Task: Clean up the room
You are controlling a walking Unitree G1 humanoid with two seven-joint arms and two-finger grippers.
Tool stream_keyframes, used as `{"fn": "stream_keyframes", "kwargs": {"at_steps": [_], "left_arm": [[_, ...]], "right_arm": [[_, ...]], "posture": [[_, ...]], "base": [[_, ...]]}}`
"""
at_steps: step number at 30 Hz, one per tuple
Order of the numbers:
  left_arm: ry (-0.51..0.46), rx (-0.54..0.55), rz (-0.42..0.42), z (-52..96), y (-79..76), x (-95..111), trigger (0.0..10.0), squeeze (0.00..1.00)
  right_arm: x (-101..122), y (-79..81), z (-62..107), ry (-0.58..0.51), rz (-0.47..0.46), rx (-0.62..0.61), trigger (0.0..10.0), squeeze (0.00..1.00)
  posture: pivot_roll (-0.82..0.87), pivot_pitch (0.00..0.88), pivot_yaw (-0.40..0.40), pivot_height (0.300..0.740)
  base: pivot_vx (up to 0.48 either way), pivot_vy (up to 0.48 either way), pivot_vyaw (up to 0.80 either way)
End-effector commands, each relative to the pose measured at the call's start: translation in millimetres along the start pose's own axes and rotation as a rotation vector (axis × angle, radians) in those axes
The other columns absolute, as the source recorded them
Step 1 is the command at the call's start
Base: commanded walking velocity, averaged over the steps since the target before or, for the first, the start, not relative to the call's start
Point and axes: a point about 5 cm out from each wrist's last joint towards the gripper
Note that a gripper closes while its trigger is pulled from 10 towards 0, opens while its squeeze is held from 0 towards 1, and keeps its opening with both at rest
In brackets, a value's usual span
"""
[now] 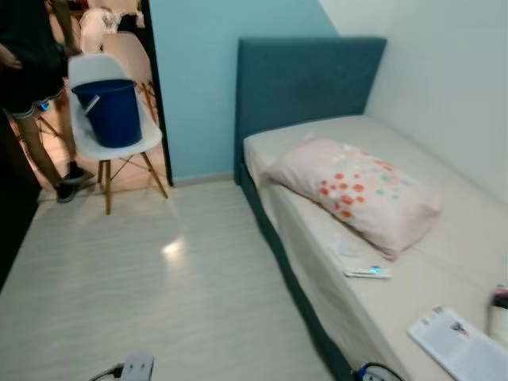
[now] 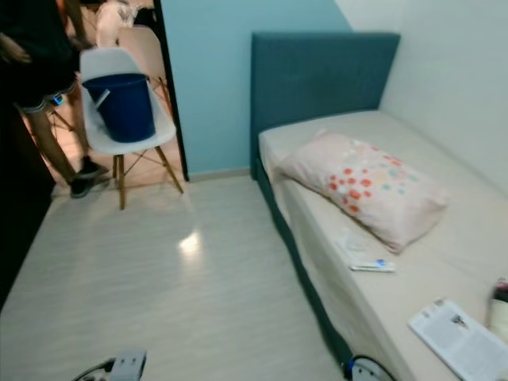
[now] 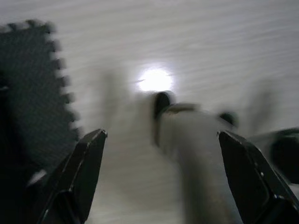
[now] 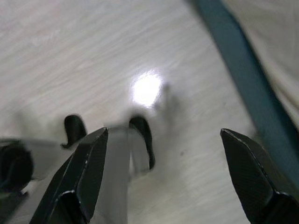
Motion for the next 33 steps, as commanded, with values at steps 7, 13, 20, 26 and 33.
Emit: {"fn": "stream_keyframes", "kwargs": {"at_steps": [7, 13, 20, 26, 33], "left_arm": [[-0.019, -0.018, -0.001, -1.8, -5.3, 8.8, 10.0, 0.00], [-0.013, -0.021, -0.007, -1.7, -4.8, 7.9, 10.0, 0.00], [-0.014, -0.023, -0.007, -1.8, -4.5, 8.6, 10.0, 0.00], [-0.013, -0.022, -0.006, -1.8, -4.4, 8.4, 10.0, 0.00], [-0.010, -0.016, 0.003, -1.6, -3.3, 7.4, 10.0, 0.00]], "right_arm": [[-3.1, -11.1, 1.7, 0.015, -0.007, -0.051, 10.0, 0.00], [-3.5, -11.4, 1.7, 0.020, -0.007, -0.060, 10.0, 0.00], [-3.4, -11.1, 1.6, 0.016, -0.018, -0.062, 10.0, 0.00], [-2.9, -11.3, 1.6, 0.012, -0.018, -0.069, 10.0, 0.00], [-3.2, -11.5, 1.6, 0.011, -0.034, -0.079, 10.0, 0.00]], "posture": [[-0.06, 0.000, -0.063, 0.739], [-0.06, 0.000, -0.061, 0.739], [-0.07, 0.000, -0.058, 0.739], [-0.06, 0.000, -0.055, 0.739], [-0.06, 0.000, -0.055, 0.739]], "base": [[0.330, 0.000, 0.00], [0.329, 0.000, 0.00], [0.330, 0.000, -0.44], [0.325, 0.000, 0.00], [0.323, 0.000, -0.68]]}}
Point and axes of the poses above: a point about 5 cm out from each wrist's last joint towards the gripper, its own z axis pointing back from the gripper into the wrist, its own x axis along the axis of the wrist's last joint, y = z × x, and after that the axes turned 12 degrees about -z, right-handed
